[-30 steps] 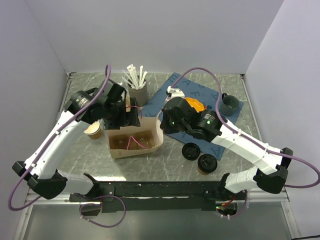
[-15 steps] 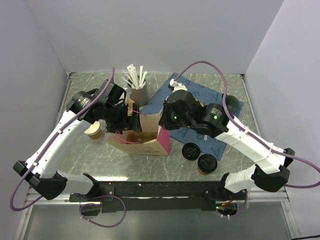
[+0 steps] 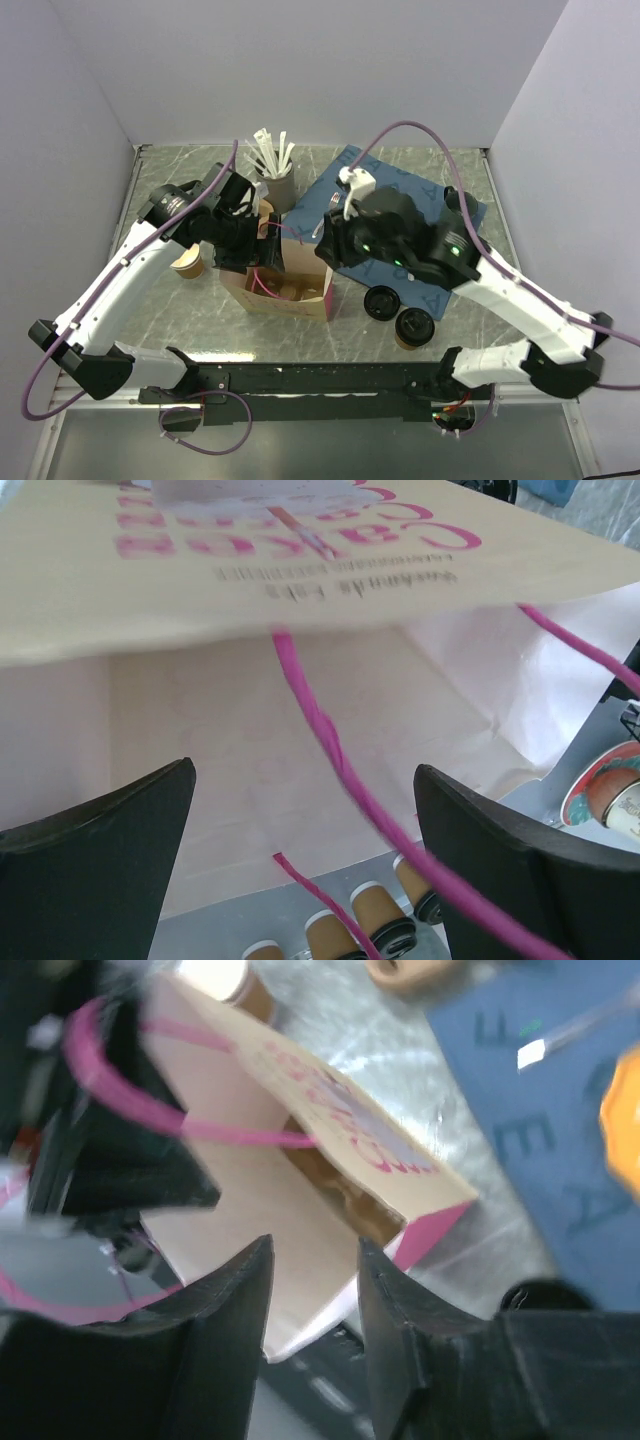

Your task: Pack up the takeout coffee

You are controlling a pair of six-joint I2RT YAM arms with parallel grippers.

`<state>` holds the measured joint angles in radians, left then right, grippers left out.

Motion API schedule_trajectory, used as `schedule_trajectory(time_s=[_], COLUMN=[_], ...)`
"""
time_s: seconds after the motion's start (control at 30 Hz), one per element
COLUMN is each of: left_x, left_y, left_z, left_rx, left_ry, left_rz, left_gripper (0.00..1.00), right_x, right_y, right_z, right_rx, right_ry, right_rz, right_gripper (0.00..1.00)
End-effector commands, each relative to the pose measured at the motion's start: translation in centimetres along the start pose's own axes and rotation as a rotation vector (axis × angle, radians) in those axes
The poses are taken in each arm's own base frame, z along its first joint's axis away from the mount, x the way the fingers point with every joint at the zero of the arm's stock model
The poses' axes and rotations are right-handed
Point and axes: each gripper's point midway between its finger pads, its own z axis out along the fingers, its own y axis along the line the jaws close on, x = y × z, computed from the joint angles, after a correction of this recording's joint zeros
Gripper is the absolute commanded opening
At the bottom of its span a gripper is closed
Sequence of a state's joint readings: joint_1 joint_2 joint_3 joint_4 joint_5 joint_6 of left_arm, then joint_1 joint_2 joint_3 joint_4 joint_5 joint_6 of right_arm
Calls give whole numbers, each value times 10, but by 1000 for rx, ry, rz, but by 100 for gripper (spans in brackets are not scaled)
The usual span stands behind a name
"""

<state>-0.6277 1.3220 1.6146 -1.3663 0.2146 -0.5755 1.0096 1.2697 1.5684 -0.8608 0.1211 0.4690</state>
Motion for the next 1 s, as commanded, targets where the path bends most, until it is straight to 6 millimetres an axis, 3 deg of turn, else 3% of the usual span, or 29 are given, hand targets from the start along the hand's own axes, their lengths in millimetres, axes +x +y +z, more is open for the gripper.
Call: schedule_trajectory(time_s=[0.0, 0.03, 0.23, 0.47, 0.6, 0.7, 0.83, 0.97], left_x=[6, 6, 9, 8, 8, 8, 12, 19], left_y=[-3, -3, -3, -3, -2, -2, 1, 5], left_z=[-8, -8, -9, -9, -8, -7, -6, -3], left_rx=[32, 31, 40, 39, 34, 34, 30, 26], left_ry=[0, 1, 8, 4, 6, 8, 16, 34], left_rz=[31, 29, 35, 30, 30, 30, 32, 36], left_gripper=[97, 97, 97, 97, 97, 97, 97, 97], right_x=[-44, -54, -59, -56, -53, -55, -69, -78], right_y=[15, 9, 35, 58, 59, 52, 47, 40], right_z=[-30, -28, -27, -6, 5, 18, 26, 30], right_rx=[-174, -160, -380, -526, -538, -484, -420, -357], right_ry=[-288, -337, -378, -347, -341, -320, -343, -360], right_rz=[-305, -365, -577, -636, -662, -658, -620, -585], right_gripper=[50, 50, 50, 54, 54, 47, 17, 6])
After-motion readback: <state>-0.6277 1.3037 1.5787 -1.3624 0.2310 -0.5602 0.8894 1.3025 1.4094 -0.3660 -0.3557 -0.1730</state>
